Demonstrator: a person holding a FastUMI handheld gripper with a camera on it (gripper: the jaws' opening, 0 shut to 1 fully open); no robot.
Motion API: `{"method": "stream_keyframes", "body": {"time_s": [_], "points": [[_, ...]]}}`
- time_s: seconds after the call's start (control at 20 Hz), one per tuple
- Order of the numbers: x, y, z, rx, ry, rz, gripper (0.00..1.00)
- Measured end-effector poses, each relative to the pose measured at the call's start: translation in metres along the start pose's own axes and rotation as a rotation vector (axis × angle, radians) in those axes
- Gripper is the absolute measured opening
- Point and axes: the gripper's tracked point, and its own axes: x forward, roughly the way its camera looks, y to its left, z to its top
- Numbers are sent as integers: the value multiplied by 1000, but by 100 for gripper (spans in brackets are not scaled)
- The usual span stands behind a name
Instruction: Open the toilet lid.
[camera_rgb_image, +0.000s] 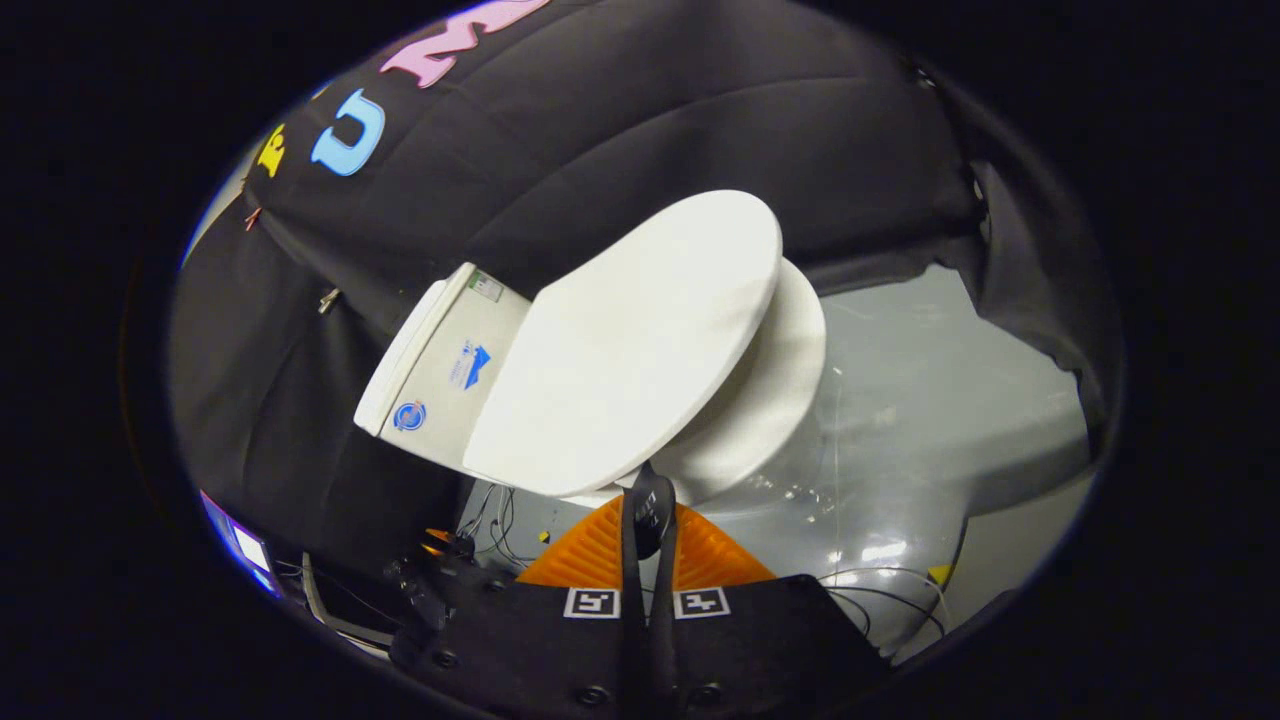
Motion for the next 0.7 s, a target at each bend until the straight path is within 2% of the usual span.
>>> {"method": "stream_keyframes", "body": {"time_s": [0.35, 0.7], "points": [[-32, 52, 31, -121, -94, -63, 5], [-59, 147, 65, -318, -199, -81, 5]]}}
